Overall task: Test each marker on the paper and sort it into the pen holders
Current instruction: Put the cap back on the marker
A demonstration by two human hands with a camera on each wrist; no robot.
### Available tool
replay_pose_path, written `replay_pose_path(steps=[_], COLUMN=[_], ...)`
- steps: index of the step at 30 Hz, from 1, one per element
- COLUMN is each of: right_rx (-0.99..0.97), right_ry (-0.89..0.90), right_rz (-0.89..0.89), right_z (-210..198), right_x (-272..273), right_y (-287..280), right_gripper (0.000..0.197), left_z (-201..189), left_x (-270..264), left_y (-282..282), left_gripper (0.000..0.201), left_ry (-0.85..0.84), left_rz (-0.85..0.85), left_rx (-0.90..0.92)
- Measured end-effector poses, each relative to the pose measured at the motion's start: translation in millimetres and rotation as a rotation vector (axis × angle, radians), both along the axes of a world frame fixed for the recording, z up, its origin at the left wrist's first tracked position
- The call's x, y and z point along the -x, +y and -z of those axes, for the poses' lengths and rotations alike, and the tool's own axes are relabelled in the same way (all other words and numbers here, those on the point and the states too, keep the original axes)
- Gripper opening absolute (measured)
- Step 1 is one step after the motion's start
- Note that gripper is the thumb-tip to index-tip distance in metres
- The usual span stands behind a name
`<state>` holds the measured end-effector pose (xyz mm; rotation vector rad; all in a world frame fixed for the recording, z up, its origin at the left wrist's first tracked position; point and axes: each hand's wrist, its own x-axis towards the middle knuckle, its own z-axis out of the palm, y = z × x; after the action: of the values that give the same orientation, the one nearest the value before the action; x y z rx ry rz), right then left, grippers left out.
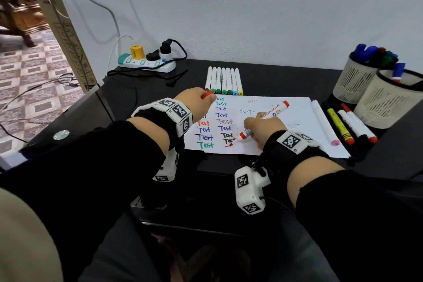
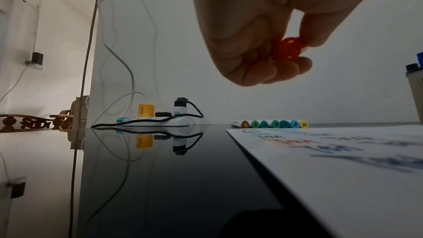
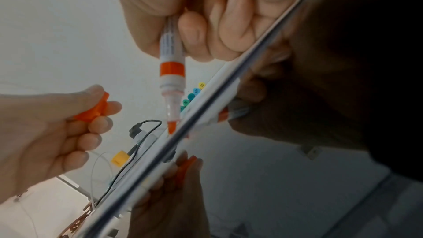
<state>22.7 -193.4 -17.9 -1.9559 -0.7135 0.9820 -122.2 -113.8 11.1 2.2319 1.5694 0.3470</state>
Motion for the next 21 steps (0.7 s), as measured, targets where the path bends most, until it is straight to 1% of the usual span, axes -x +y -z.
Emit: replay_pose_path(steps=[2,5,8,10,12,14,21], right_rx=[-0.002,0.005,-0.013,0.005,0.006,-0.004,-0.016], right_ry=[0.024,-0.006,-0.022,-0.018,0.008,0.025,-0.001], right_rz=[0.001,-0.024,-0.060,-0.067,-0.039,-0.015,0.016], right_z=[0.9,2.1,1.6,0.3,-0.9,-1.2,1.0], right_x=[0.4,1.5,1.2,0.5,-0.4,-0.9,-3.4], right_y=[0.9,0.8,0.3,-0.8,-2.1,-2.0,-1.4], right_gripper=[0.025,0.025,0.031,0.029,0.025,0.025,0.025], left_z=[0.6,1.0,0.9,0.9,0.9,1.1,1.5], left_x=[0.2,0.0,-0.6,-0.7,-0.3,0.3,-0.6], left_y=[0.8,0.8,0.4,0.3,0.6,0.8,0.6], left_gripper=[0.038,0.040,0.040,0.040,0.041,0.041,0.041], left_ry=[0.000,0.001,0.003,0.006,0.004,-0.003,-0.006], left_rz=[0.002,0.002,0.001,0.002,0.002,0.001,0.001], left_rx=[0.001,0.007,0.012,0.015,0.014,0.014,0.022])
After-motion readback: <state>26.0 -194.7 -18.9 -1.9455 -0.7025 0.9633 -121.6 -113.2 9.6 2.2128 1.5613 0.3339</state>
